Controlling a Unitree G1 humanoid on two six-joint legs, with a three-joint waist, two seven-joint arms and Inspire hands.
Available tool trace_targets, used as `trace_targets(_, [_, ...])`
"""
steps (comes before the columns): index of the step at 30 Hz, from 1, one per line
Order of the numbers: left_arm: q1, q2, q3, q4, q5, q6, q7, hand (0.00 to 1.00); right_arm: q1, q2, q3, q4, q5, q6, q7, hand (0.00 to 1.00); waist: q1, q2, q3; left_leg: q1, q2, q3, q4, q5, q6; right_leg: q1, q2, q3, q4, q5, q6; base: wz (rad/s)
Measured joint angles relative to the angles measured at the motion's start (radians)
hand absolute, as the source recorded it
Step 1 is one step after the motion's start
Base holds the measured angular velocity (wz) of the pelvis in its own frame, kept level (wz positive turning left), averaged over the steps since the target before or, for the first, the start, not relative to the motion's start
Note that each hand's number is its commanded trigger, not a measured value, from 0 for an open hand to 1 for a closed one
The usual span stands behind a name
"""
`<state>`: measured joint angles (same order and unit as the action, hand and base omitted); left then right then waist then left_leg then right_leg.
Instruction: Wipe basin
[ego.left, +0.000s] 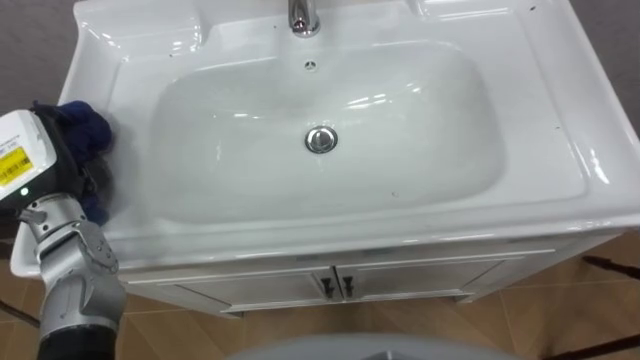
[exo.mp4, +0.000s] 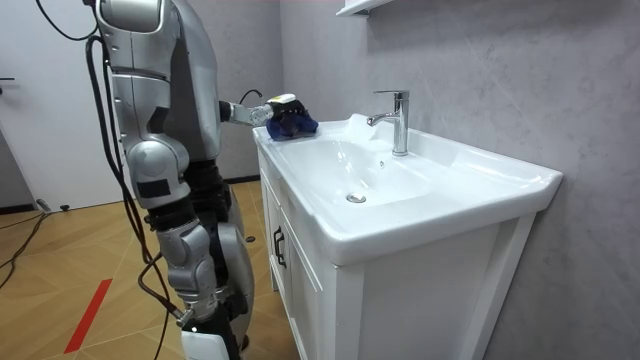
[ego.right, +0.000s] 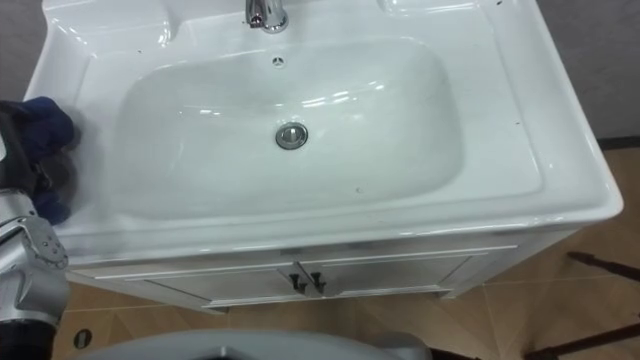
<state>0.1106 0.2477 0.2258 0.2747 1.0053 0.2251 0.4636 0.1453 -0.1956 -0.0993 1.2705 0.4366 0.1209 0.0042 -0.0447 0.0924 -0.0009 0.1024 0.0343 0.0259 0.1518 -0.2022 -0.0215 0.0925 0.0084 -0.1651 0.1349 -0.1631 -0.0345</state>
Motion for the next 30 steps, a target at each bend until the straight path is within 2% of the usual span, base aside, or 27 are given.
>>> trace_targets(14, [0.000,-0.001,0.000,-0.001,0.001,0.016,0.000,1.00,0.000,-0.007,0.000,0.000,-0.012,0.003,0.021,0.00,-0.002,0.000,0.0020,-0.005,-0.002,0.000,0.000,0.000,0.000,-0.006,-0.003,0.001,0.000,-0.003,0.002,0.00])
trace_targets(15, [0.000,-0.001,0.000,-0.001,0.001,0.016,0.000,0.80,0.000,-0.007,0.000,0.000,-0.013,0.003,0.021,0.00,-0.002,0.000,0.0020,-0.005,-0.003,0.000,0.000,0.000,0.000,-0.006,-0.002,0.001,0.000,-0.003,0.003,0.00])
trace_targets(16, [0.000,-0.001,0.000,-0.001,0.001,0.016,0.000,0.56,0.000,-0.007,0.000,0.000,-0.013,0.003,0.021,0.00,-0.002,0.000,0.0019,-0.005,-0.004,0.000,0.000,0.000,0.000,-0.006,-0.003,0.001,0.000,-0.003,0.003,0.00])
trace_targets(17, [0.000,-0.001,0.000,-0.001,0.001,0.016,0.000,0.40,0.000,-0.007,0.000,0.000,-0.013,0.003,0.021,0.00,-0.002,0.000,0.0019,-0.005,-0.004,0.000,0.000,0.000,0.000,-0.006,-0.003,0.001,0.000,-0.003,0.003,0.00])
trace_targets(18, [0.000,-0.001,0.000,-0.001,0.001,0.016,0.000,0.05,0.000,-0.007,0.000,0.000,-0.014,0.003,0.021,0.00,-0.002,0.000,0.0019,-0.005,-0.004,0.000,0.000,0.000,0.000,-0.006,-0.004,0.001,0.000,-0.004,0.004,0.00])
trace_targets(19, [0.000,-0.001,0.000,-0.001,0.001,0.016,0.000,0.00,0.000,-0.007,0.000,0.000,-0.014,0.003,0.021,0.00,-0.002,0.000,0.0018,-0.005,-0.005,0.000,0.000,0.000,0.000,-0.006,-0.004,0.001,0.000,-0.004,0.004,0.00])
trace_targets(30, [0.000,-0.002,-0.002,-0.024,0.003,0.013,0.003,0.00,0.013,-0.013,0.019,-0.005,-0.013,0.002,0.030,0.00,-0.001,-0.004,0.0016,-0.002,-0.005,0.000,0.001,0.000,0.000,-0.003,-0.004,0.001,0.001,-0.004,0.005,0.00])
